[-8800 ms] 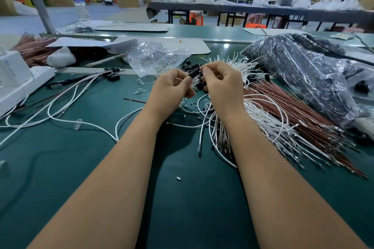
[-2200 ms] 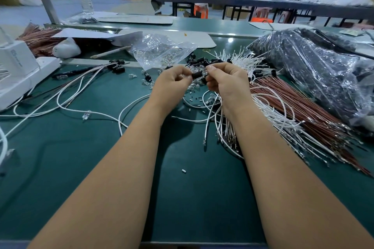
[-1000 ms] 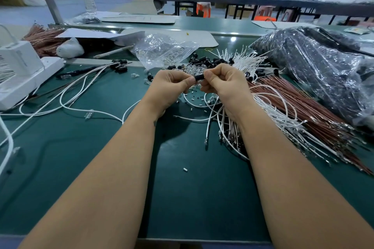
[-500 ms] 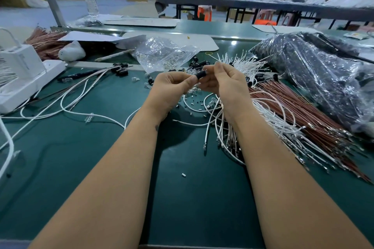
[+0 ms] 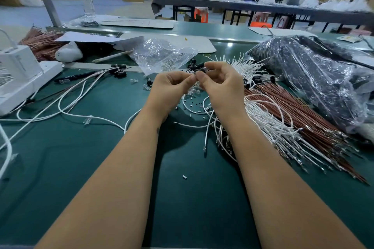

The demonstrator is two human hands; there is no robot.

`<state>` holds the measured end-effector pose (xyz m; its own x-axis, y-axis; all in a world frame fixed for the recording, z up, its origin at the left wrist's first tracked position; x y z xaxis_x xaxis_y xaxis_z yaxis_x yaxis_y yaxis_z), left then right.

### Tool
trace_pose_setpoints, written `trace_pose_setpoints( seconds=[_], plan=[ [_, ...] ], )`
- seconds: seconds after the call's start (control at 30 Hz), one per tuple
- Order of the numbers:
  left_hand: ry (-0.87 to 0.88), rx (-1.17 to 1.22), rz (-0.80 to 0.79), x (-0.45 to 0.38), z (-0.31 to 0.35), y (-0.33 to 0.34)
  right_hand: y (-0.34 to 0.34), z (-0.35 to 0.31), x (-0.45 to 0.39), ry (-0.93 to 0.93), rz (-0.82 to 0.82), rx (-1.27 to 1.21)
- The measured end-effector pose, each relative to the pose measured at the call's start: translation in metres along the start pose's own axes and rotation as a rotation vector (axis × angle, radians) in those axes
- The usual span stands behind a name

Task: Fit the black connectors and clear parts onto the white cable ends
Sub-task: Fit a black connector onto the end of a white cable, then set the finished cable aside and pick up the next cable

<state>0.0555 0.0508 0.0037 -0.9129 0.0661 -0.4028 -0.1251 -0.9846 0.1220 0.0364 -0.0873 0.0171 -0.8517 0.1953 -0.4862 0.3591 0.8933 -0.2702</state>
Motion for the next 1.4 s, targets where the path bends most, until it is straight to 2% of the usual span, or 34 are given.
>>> trace_pose_setpoints(
  seconds=[0.13, 0.2, 0.33, 0.43, 0.53, 0.6, 0.73, 0.83, 0.93, 1.0, 1.03, 1.13, 1.23, 1.3, 1.4],
  plan=[
    [0.041, -0.135, -0.047, 0.002, 0.003, 0.003, -0.002, -0.001, 0.001, -0.028, 0.042, 0.059],
    [0.091, -0.279, -0.068, 0.003, 0.004, 0.004, -0.003, -0.003, 0.002, -0.053, 0.082, 0.127],
    [0.169, -0.576, -0.013, 0.001, 0.007, -0.007, -0.008, -0.008, 0.005, -0.091, 0.188, 0.145],
    [0.383, -0.833, 0.155, 0.004, 0.025, -0.012, -0.009, -0.009, 0.004, -0.097, 0.218, 0.098],
    [0.548, -0.888, 0.403, 0.01, 0.047, -0.023, -0.003, -0.01, 0.002, -0.128, 0.14, 0.203],
    [0.574, -0.866, 0.492, 0.01, 0.055, -0.035, -0.001, -0.006, 0.002, -0.134, 0.092, 0.279],
    [0.534, -0.862, 0.568, 0.003, 0.072, -0.065, 0.002, -0.001, 0.002, -0.129, 0.033, 0.369],
    [0.515, -1.011, 0.687, -0.01, 0.089, -0.099, 0.005, 0.0, 0.002, -0.131, -0.012, 0.407],
    [0.307, -1.233, 0.747, -0.024, 0.084, -0.138, 0.009, 0.004, 0.002, -0.113, -0.086, 0.443],
    [0.111, -1.296, 0.689, -0.025, 0.066, -0.159, 0.011, 0.007, 0.003, -0.104, -0.137, 0.468],
    [0.072, -1.303, 0.637, -0.023, 0.058, -0.165, 0.013, 0.007, 0.004, -0.103, -0.161, 0.485],
    [0.106, -1.193, 0.377, -0.02, 0.039, -0.167, 0.018, 0.005, 0.007, -0.111, -0.233, 0.552],
    [-0.159, -1.232, 0.215, -0.02, 0.015, -0.17, 0.022, 0.003, 0.01, -0.122, -0.302, 0.606],
    [-0.278, -1.307, 0.173, -0.018, 0.008, -0.173, 0.023, 0.002, 0.012, -0.129, -0.324, 0.617],
    [-0.27, -1.233, 0.203, -0.019, 0.014, -0.171, 0.02, 0.001, 0.011, -0.137, -0.322, 0.662]
  ],
)
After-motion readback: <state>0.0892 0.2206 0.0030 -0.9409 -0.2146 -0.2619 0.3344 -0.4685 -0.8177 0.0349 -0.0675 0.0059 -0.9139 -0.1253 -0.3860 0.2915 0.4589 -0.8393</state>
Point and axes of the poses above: each hand's wrist, its own x-axis away from the middle knuckle, its own y-axis out of the palm, z = x × y, the point moved 5 cm from there along -x, towards the middle knuckle, and after that the axes turned 11 degrees about x, right-handed, at the moved point
